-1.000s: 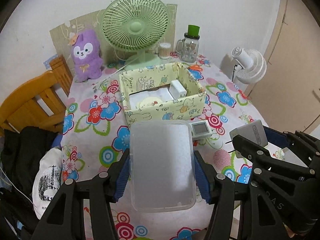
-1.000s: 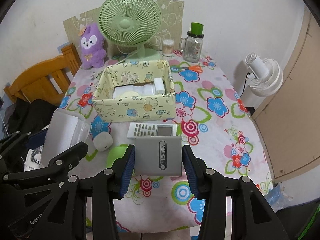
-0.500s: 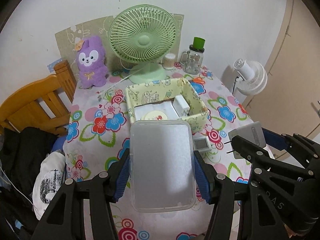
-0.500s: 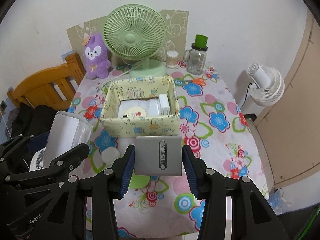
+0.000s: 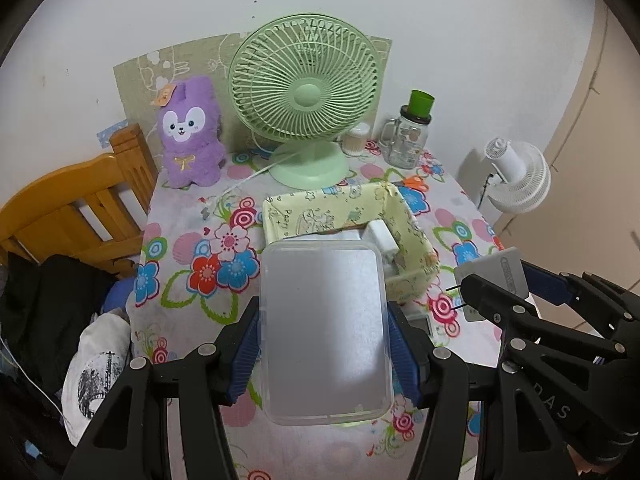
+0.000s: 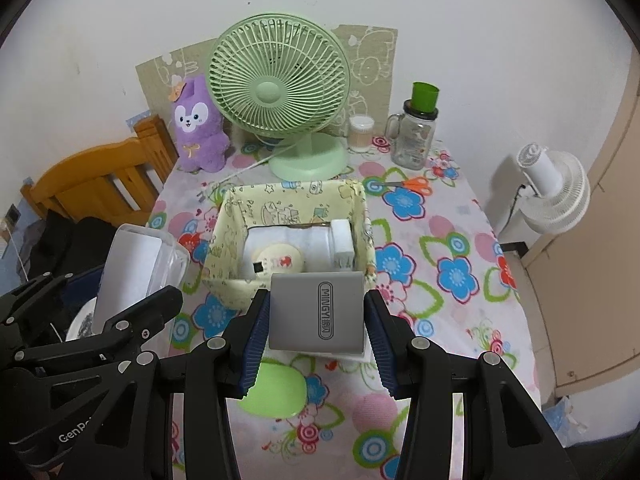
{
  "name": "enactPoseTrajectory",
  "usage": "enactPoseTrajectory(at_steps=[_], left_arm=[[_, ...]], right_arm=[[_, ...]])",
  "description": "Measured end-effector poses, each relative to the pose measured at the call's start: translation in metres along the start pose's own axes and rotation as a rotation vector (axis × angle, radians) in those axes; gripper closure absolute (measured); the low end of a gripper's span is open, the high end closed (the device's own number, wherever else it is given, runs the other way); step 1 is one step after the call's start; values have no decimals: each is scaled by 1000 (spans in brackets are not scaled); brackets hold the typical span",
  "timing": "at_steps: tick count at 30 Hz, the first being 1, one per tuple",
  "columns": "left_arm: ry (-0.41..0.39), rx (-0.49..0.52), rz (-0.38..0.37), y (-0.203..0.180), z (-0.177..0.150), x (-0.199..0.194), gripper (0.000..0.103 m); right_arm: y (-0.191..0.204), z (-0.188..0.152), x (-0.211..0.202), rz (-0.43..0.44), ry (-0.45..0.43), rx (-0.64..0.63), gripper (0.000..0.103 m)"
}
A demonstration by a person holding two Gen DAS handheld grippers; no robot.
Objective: Organize rigid objects
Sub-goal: 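Lower container into fabric box with left tool while right tool lowers white box in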
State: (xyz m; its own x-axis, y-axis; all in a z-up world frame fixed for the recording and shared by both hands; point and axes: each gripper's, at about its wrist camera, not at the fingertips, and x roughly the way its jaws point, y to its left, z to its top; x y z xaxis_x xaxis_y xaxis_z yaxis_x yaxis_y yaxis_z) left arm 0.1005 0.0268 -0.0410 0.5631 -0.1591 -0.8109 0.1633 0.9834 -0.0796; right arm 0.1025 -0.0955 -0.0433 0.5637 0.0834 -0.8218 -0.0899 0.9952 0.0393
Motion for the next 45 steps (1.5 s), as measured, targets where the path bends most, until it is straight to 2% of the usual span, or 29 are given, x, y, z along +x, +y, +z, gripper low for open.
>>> enactPoseTrajectory(at_steps=[19, 30, 45], left_arm=[[41, -48, 18, 13, 45, 60, 43], [91, -70, 35, 21, 52, 97, 43], [187, -23, 59, 9, 61, 161, 42]], right_arm=[[-15, 55, 65, 61, 27, -39, 53], [-21, 63, 101, 110, 64, -21, 53], [-41, 66, 150, 123, 126, 6, 53]])
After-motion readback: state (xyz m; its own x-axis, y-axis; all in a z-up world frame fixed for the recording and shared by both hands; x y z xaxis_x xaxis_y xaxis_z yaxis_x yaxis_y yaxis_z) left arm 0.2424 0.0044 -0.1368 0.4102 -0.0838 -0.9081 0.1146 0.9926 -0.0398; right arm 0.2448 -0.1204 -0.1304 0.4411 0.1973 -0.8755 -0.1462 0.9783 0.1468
